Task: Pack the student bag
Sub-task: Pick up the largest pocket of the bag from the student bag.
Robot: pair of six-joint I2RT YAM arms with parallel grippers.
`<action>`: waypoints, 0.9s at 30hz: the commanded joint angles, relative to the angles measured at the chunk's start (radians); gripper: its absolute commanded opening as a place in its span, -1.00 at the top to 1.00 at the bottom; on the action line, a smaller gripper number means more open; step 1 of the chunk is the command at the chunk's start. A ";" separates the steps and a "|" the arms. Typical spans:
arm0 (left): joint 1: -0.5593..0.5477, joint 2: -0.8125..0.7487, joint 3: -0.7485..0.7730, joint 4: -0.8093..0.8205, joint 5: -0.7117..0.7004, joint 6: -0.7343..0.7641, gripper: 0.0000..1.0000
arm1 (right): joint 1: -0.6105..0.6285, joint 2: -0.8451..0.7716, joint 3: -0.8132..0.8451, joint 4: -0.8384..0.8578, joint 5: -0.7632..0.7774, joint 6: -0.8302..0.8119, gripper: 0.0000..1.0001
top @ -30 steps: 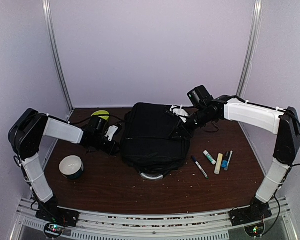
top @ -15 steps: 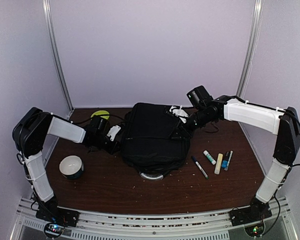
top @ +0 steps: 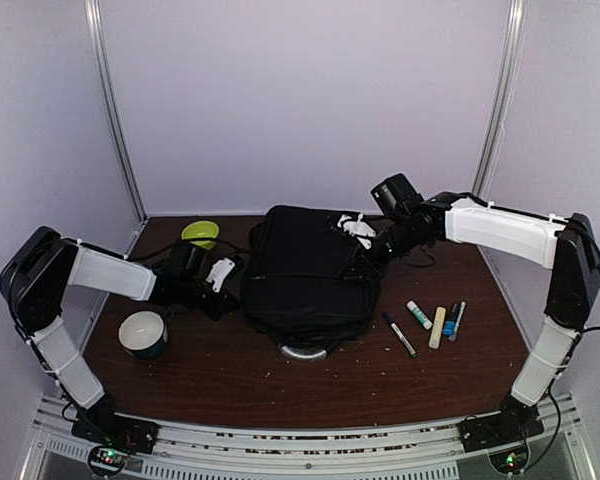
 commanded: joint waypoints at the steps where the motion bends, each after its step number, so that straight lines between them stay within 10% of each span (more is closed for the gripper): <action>1: -0.063 -0.032 -0.032 -0.003 -0.036 -0.012 1.00 | 0.008 0.051 0.031 -0.015 0.040 -0.008 -0.05; 19: -0.043 -0.021 -0.055 0.018 -0.087 -0.089 1.00 | 0.050 0.056 0.024 -0.056 0.076 -0.035 -0.07; 27: 0.001 -0.042 -0.051 0.017 -0.087 -0.089 0.28 | 0.204 -0.064 -0.072 -0.020 0.162 -0.167 -0.39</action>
